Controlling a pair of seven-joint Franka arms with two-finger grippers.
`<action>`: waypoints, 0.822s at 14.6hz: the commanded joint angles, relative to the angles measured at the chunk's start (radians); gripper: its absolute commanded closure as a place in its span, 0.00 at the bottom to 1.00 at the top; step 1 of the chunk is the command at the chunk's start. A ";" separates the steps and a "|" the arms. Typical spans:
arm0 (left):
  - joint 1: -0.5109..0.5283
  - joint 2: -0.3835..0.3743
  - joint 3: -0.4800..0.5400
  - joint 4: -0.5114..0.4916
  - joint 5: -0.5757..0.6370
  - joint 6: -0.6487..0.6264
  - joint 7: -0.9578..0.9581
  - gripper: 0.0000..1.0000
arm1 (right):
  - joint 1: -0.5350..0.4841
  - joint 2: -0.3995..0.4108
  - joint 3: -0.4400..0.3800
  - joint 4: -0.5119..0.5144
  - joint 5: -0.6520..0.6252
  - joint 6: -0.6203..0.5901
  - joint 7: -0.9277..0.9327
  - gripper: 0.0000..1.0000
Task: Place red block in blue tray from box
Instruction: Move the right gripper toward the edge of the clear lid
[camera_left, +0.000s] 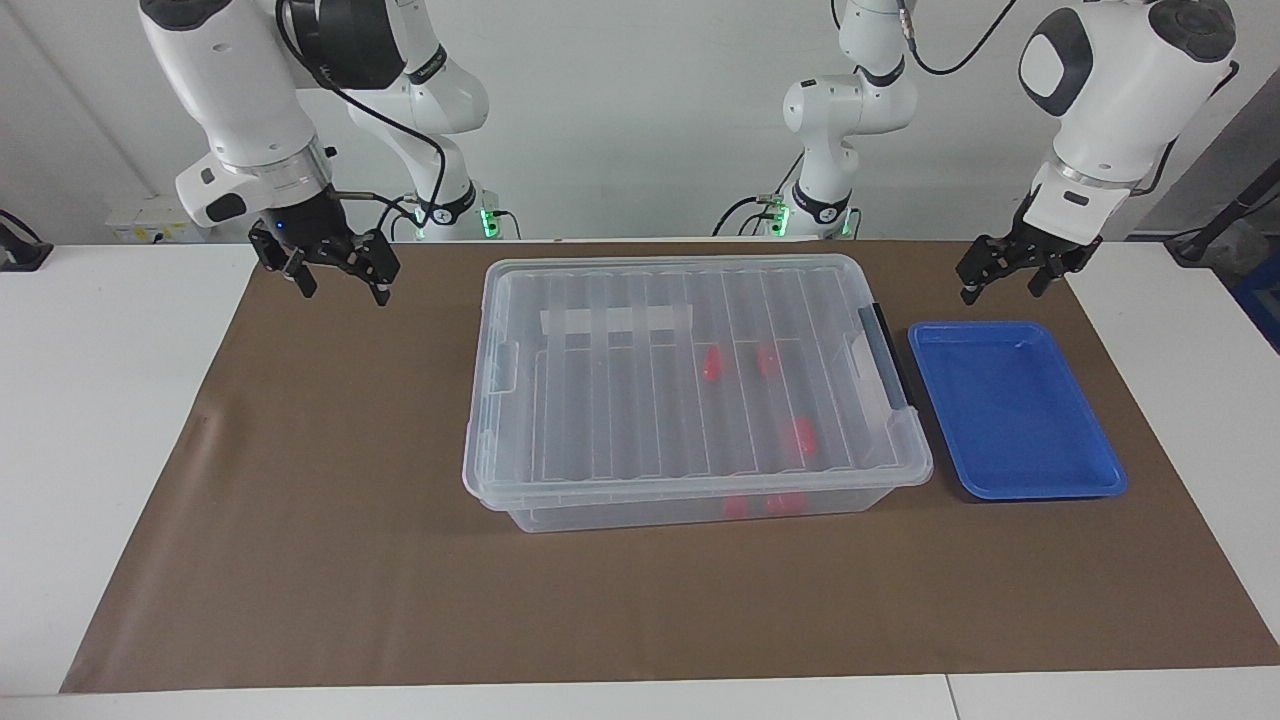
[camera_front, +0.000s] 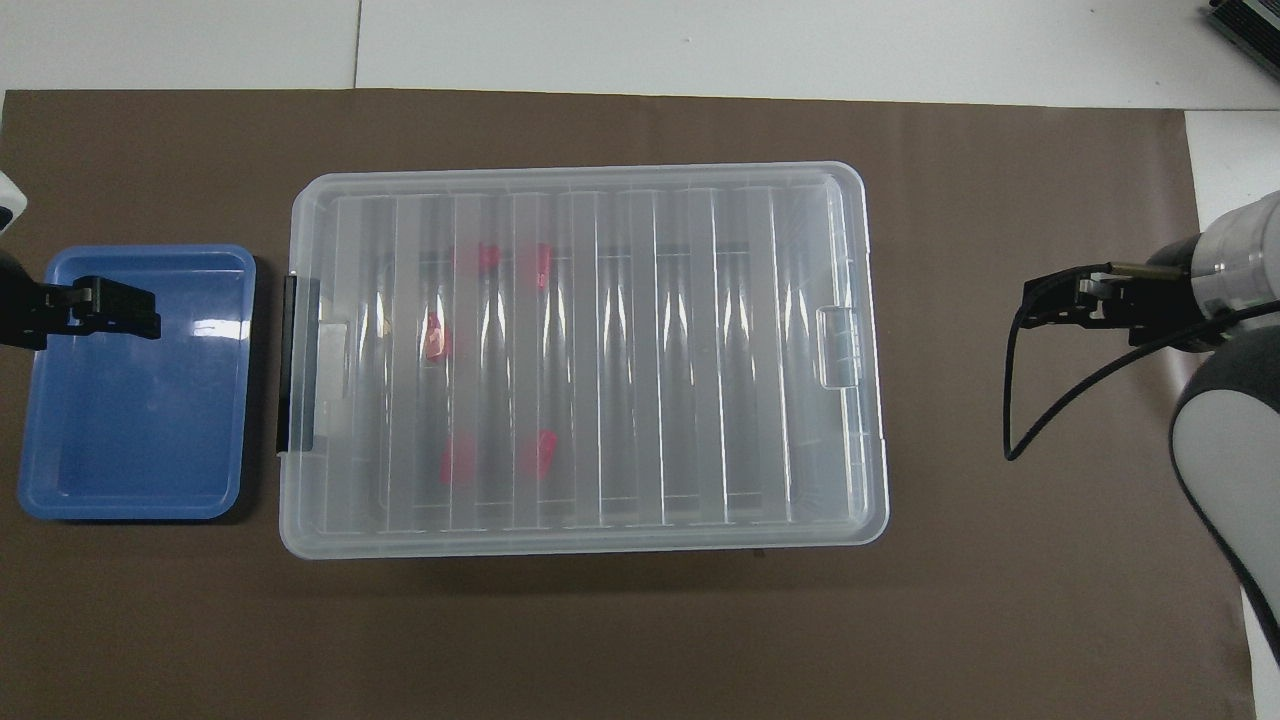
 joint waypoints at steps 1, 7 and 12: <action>0.008 -0.017 -0.002 -0.010 -0.013 -0.002 -0.007 0.00 | 0.035 -0.022 -0.001 -0.073 0.027 0.075 -0.017 0.05; 0.008 -0.017 -0.002 -0.010 -0.013 -0.002 -0.007 0.00 | 0.118 0.064 0.000 -0.094 0.027 0.219 0.055 0.04; 0.008 -0.017 -0.002 -0.010 -0.013 -0.002 -0.007 0.00 | 0.139 0.117 0.003 -0.093 0.083 0.259 0.107 0.04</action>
